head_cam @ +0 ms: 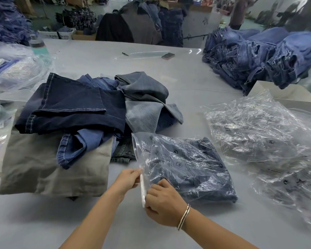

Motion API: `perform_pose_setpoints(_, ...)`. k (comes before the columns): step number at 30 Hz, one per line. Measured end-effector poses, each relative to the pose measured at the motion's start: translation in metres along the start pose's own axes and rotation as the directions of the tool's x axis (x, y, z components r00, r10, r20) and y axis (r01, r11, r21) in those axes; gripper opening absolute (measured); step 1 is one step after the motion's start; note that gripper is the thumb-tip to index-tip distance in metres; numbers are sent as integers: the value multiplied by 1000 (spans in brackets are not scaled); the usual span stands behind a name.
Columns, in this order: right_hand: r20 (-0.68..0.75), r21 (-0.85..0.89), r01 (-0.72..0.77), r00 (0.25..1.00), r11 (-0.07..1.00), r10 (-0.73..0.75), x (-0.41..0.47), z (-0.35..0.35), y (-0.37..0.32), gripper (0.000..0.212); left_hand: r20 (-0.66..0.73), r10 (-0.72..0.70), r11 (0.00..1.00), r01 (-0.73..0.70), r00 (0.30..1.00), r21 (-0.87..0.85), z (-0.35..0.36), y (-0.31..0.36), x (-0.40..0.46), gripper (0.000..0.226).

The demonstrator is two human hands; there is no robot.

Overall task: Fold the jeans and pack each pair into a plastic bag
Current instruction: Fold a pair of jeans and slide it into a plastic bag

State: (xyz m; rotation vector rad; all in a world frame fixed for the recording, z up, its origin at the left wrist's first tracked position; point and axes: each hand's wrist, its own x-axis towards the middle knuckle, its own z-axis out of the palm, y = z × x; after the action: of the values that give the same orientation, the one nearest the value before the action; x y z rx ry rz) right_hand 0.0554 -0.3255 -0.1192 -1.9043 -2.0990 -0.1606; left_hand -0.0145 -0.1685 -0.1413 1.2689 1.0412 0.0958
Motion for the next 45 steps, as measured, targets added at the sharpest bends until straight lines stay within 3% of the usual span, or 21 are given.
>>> perform_pose_setpoints(2,109,86,-184,979,979,175,11,-6,0,29,31,53,994,-56,998,92,0,9,-1,31)
perform_pose_setpoints(4,200,127,-431,893,893,402,28,-12,4,44,72,58,986,-69,996,154,-1,14,1,29)
perform_pose_setpoints(7,302,-147,-514,791,845,533,53,-8,17,53,101,31,980,-50,994,193,-1,21,1,26)
perform_pose_setpoints(11,459,-321,-418,717,850,525,69,-1,18,29,93,20,976,-39,995,212,5,22,5,30)
perform_pose_setpoints(17,551,-349,-364,665,863,504,59,2,5,31,3,-35,989,34,999,147,12,18,22,37)
perform_pose_setpoints(21,534,-300,-402,681,865,501,43,4,-6,31,-82,-6,989,18,997,145,12,28,35,37)
perform_pose_setpoints(26,488,-199,-490,701,849,519,21,4,-14,35,-225,5,958,59,974,280,3,30,52,46)
perform_pose_setpoints(31,583,-191,-521,622,832,523,6,4,-24,42,-361,19,937,109,932,331,-18,34,64,42)
perform_pose_setpoints(35,625,-180,-526,591,831,510,1,5,-34,42,-410,37,923,126,911,364,-26,45,71,43)
perform_pose_setpoints(40,698,-84,-511,582,856,416,-4,10,-29,35,-405,144,930,17,903,368,-28,51,80,44)
perform_pose_setpoints(43,705,-9,-506,608,863,364,-6,15,-22,39,-450,168,911,37,877,412,-25,56,82,43)
perform_pose_setpoints(45,640,59,-575,649,816,411,-10,12,-12,51,-451,172,924,16,876,382,-22,53,80,45)
